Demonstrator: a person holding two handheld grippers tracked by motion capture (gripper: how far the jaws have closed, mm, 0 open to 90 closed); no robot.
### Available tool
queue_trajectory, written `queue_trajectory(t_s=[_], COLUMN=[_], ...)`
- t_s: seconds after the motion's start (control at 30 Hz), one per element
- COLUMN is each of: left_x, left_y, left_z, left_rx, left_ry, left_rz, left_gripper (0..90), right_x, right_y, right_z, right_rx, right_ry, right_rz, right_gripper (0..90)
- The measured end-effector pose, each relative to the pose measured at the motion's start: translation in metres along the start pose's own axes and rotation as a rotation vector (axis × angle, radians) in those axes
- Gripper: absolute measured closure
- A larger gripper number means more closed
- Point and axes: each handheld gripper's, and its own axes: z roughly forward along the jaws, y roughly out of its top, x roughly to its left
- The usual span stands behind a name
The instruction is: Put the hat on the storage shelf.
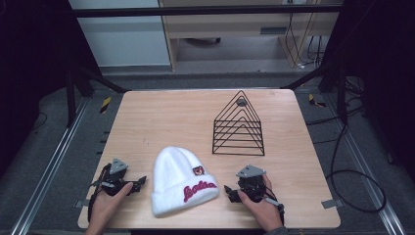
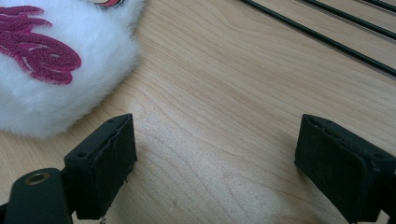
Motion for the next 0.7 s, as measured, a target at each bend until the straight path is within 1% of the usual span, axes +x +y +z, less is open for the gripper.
queue_trajectory(t_s=[0.23, 0.27, 0.3, 0.37, 0.4, 0.43, 0.47, 0.5, 0.6, 0.63, 0.67, 0.7], left_x=[0.000, 0.000, 0.000, -0.001, -0.001, -0.001, 0.000, 0.000, -0.001, -0.001, -0.001, -0.004], left_y=[0.000, 0.001, 0.001, 0.001, 0.002, 0.002, 0.003, 0.006, 0.015, 0.015, 0.019, 0.031], left_z=[0.000, 0.001, 0.001, 0.001, 0.001, 0.001, 0.001, 0.001, -0.001, -0.001, -0.001, -0.003], left_rx=[0.002, 0.008, 0.008, 0.007, 0.007, 0.007, 0.005, -0.003, 0.002, 0.002, 0.001, -0.003], left_ry=[-0.003, -0.011, -0.011, -0.024, -0.035, -0.035, -0.055, -0.079, -0.090, -0.090, -0.094, -0.094], left_rz=[0.003, 0.013, 0.013, 0.020, 0.017, 0.017, 0.009, 0.005, 0.011, 0.011, 0.018, 0.031], left_gripper=[8.5, 6.6, 5.9, 5.8, 5.8, 6.3, 6.3, 9.0, 10.4, 10.5, 10.5, 10.9], right_x=[0.000, 0.000, 0.000, 0.000, 0.000, 0.000, 0.000, 0.000, 0.000, 0.000, 0.000, 0.000], right_y=[0.000, 0.000, 0.000, 0.000, 0.000, 0.000, 0.000, 0.000, 0.000, 0.000, 0.000, 0.000], right_z=[0.000, 0.000, 0.000, 0.000, 0.000, 0.000, 0.000, 0.000, 0.000, 0.000, 0.000, 0.000], right_rx=[0.000, 0.000, 0.000, 0.001, 0.002, 0.002, 0.002, 0.001, 0.001, 0.001, 0.001, 0.001], right_ry=[0.000, 0.000, 0.000, 0.000, 0.000, 0.000, 0.001, 0.001, 0.001, 0.001, 0.001, 0.001], right_rz=[0.001, 0.000, 0.000, 0.003, 0.003, 0.003, 0.004, 0.003, 0.003, 0.003, 0.003, 0.003], right_gripper=[12.6, 12.6, 12.6, 12.6, 12.6, 12.6, 12.6, 12.6, 12.5, 12.5, 12.6, 12.5])
